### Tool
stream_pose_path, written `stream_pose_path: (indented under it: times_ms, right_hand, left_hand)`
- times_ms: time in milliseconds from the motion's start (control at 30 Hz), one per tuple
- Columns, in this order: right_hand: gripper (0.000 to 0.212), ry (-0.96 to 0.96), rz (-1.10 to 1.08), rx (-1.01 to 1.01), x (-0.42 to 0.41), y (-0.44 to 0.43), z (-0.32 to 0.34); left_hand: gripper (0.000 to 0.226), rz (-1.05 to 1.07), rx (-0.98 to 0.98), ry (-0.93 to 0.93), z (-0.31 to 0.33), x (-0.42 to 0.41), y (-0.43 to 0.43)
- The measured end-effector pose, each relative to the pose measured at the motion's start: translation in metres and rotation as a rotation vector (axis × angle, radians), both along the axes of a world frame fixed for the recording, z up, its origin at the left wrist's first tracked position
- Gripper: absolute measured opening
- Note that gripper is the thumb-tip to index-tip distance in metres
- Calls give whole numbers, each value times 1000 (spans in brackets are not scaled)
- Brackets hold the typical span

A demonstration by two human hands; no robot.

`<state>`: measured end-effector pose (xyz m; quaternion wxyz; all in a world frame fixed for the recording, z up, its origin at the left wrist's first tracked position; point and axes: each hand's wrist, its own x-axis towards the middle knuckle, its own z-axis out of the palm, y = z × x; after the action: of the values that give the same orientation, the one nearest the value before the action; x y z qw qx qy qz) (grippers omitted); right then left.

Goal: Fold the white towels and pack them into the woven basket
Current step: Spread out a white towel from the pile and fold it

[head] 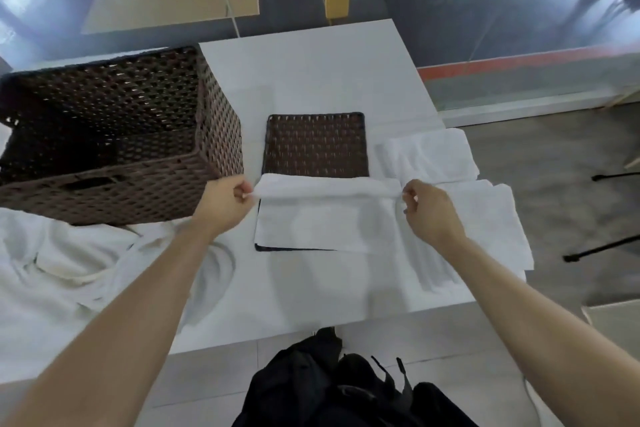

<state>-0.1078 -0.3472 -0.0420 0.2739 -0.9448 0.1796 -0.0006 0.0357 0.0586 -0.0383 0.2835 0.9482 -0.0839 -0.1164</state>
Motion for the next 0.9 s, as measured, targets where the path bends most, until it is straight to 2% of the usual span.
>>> stream_pose_path:
  times_ms: [167, 267, 333, 400, 467, 533, 633, 700, 733, 833, 900]
  right_hand:
    - [12, 232, 213, -189, -56, 13, -66]
    - [14, 370, 305, -220, -66, 18, -86]
    - [16, 457, 362, -255, -67, 20, -92]
    - [19, 547, 342, -290, -63, 23, -93]
    - [23, 541, 271, -322, -52, 29, -86]
    - [24, 448, 189, -322, -33, 32, -76]
    - [24, 289, 144, -275, 8, 31, -72]
    - [44, 254, 189, -243, 35, 28, -75]
    - [56, 255, 221, -235, 47, 25, -77]
    - [77, 384, 253, -191, 76, 16, -83]
    - [69, 499, 253, -166, 88, 10, -84]
  left_hand:
    - [6, -109, 107, 38, -44, -36, 20]
    - [10, -179, 167, 64, -71, -43, 28]
    - [5, -216, 213, 131, -75, -47, 26]
    - [11, -275, 296, 231, -70, -46, 20]
    - [20, -311, 347, 297, -63, -37, 12]
    - [24, -318, 356, 297, -61, -17, 1]
    - [23, -295, 333, 93, -61, 22, -29]
    - [18, -280, 278, -16, -65, 49, -53]
    - [22, -293, 278, -8, -68, 63, -64]
    - [47, -348, 364, 253, -81, 95, -84]
    - [53, -391, 445, 372, -86, 107, -86]
